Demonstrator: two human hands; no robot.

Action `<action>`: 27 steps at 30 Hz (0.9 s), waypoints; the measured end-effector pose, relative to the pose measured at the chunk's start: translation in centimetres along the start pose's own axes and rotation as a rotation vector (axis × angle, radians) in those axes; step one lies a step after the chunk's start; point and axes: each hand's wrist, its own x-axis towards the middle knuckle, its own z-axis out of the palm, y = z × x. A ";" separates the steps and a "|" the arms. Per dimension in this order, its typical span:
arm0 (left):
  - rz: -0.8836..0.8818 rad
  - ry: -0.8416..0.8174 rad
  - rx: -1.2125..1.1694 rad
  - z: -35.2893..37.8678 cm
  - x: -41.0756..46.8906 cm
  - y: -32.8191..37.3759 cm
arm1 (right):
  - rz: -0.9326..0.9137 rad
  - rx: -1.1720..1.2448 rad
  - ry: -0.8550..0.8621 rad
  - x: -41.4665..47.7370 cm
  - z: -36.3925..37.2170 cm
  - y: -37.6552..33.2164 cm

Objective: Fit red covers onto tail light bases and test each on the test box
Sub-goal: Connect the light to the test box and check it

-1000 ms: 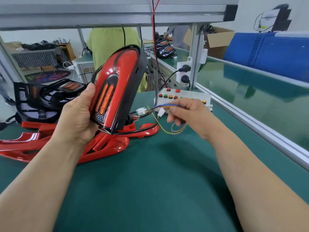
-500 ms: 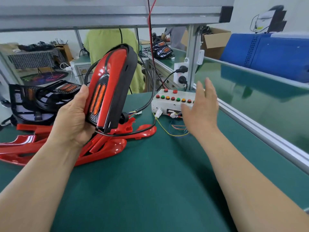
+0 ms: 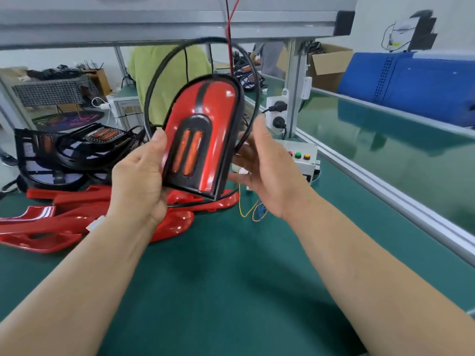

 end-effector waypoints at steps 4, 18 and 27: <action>0.022 0.029 0.095 1.0 -1.1 -1.0 | -0.011 -0.220 0.086 -0.4 0.5 -0.3; -0.042 -0.193 0.391 8.7 -5.1 -2.1 | -0.099 -0.003 0.552 -4.5 -5.0 -2.7; 0.169 -0.335 0.519 15.9 -8.8 -4.6 | -0.168 0.017 0.713 -9.5 -11.6 -6.2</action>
